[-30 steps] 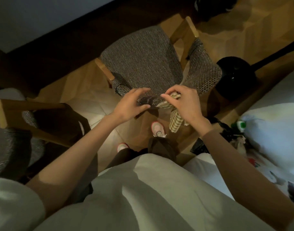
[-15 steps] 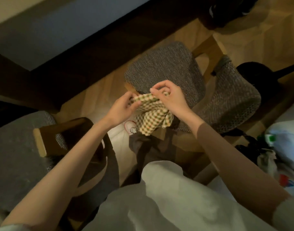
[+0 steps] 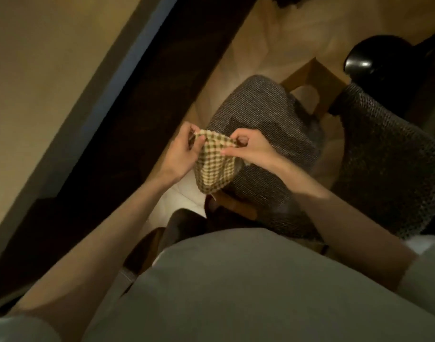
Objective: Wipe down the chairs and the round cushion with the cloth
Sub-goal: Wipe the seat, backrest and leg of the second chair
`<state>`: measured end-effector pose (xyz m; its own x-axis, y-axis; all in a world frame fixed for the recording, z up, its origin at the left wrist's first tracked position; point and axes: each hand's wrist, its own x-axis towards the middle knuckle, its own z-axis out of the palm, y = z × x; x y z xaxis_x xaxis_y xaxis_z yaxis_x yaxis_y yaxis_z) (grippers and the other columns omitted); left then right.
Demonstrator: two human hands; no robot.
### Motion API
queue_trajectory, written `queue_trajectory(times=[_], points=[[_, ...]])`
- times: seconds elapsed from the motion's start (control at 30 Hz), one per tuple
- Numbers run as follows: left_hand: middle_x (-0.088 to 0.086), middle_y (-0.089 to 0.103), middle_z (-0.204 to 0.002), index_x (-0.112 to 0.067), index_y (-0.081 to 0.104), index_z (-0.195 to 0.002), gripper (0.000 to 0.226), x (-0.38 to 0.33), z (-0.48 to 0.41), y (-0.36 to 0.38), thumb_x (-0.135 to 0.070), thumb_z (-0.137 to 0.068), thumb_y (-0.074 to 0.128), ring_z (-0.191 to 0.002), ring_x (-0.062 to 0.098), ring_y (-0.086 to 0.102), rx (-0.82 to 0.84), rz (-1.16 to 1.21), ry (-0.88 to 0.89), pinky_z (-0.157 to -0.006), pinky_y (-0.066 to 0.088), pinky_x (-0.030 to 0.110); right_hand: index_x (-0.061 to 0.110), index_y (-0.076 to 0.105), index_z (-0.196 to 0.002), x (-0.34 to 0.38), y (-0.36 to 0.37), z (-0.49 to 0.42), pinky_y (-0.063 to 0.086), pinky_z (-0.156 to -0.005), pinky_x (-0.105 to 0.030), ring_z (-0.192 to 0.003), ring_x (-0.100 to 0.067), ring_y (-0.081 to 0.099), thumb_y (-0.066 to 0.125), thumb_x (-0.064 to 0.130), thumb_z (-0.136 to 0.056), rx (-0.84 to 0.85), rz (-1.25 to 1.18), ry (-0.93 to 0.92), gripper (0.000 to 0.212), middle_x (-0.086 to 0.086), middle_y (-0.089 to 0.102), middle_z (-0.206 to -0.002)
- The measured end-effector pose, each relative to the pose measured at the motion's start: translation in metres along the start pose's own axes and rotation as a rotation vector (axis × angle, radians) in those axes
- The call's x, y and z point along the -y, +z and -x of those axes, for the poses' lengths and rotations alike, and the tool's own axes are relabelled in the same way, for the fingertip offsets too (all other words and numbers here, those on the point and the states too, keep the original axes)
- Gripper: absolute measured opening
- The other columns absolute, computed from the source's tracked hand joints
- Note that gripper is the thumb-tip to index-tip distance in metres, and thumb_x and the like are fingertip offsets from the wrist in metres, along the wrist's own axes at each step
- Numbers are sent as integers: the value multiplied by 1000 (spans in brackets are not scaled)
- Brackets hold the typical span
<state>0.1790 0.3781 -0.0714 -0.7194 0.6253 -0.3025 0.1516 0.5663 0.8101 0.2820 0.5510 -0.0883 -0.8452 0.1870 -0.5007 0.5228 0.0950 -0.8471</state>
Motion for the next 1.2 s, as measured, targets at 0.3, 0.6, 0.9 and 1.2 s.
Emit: queue_trajectory(times=[0.3,0.6,0.9,1.2], points=[[-11,53,-95,-16,46,-106,12,14,-121,-40,-26,-99,47,-86,-3,53,252,-40,172,-67,43,5,16,58,-87,8,21,-49,55,-77,-30,-89,-12,66,73,25,-82,-388,-236,119,19,7,66,-86],[-10,56,-97,-19,49,-106,11,0,-196,-51,-26,-98,48,-90,0,56,665,-103,427,-71,45,11,15,62,-95,38,68,-51,50,-76,-37,-81,-16,61,72,29,-84,-863,-374,291,21,2,62,-85],[-10,60,-87,-23,53,-100,10,24,-219,-1,-31,-95,55,-77,2,58,719,-81,441,-60,46,19,1,60,-92,1,72,-58,46,-70,-32,-84,-20,59,63,36,-90,-913,-418,449,35,-9,60,-89],[-13,60,-94,-23,57,-105,14,84,-279,135,-33,-95,55,-89,7,59,547,-128,499,-70,44,15,15,59,-96,-136,6,-129,41,-78,-28,-92,-18,55,56,38,-92,-1114,-151,600,23,-1,60,-96]])
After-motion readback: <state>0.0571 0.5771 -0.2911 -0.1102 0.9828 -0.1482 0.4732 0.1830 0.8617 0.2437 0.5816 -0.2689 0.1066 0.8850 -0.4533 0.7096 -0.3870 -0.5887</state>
